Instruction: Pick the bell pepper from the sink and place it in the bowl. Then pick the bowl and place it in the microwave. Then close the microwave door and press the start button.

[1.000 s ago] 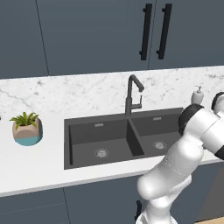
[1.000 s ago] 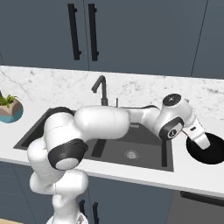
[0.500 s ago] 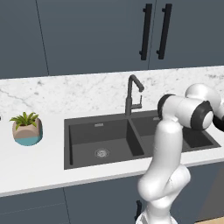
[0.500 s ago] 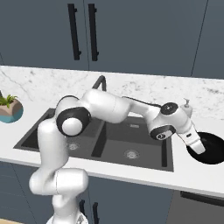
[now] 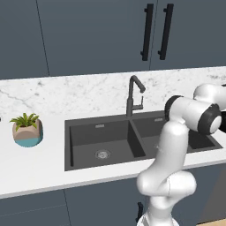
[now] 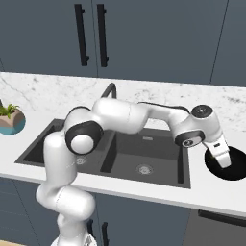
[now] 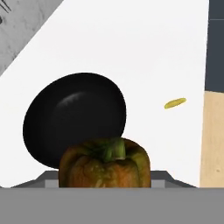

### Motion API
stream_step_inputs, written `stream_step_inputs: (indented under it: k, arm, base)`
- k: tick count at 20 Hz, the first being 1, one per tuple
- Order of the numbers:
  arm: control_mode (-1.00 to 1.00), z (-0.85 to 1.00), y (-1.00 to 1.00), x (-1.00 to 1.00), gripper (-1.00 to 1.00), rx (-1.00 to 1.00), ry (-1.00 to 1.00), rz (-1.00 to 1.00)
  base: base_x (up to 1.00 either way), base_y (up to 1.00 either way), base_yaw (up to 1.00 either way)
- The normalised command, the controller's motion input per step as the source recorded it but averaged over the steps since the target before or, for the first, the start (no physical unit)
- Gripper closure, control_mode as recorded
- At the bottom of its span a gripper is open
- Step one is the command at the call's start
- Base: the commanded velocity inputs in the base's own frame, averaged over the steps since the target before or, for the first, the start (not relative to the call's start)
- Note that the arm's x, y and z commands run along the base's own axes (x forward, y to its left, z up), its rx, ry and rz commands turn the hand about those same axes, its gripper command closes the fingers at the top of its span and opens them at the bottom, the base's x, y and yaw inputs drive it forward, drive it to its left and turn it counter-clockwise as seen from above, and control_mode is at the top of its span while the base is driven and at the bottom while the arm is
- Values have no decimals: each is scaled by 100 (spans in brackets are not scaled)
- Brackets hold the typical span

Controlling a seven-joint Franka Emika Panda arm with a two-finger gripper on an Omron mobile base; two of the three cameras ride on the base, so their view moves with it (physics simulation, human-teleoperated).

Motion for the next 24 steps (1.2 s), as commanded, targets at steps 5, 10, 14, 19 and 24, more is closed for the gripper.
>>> stream_step_inputs:
  k: [5, 10, 14, 19, 24]
  arm:
    - [-100, -7, -2, 45, 100, 8, 6, 0]
    - [-100, -39, -5, 6, 100, 5, 0, 0]
    - [-100, -34, -10, 0, 100, 6, 0, 0]
    - [-100, -17, -1, 13, 100, 1, 1, 0]
    - [-100, -13, 0, 20, 100, 0, 3, 0]
  base:
    - [0, 0, 0]
    - [0, 0, 0]
    - [0, 0, 0]
    - [0, 0, 0]
    - [0, 0, 0]
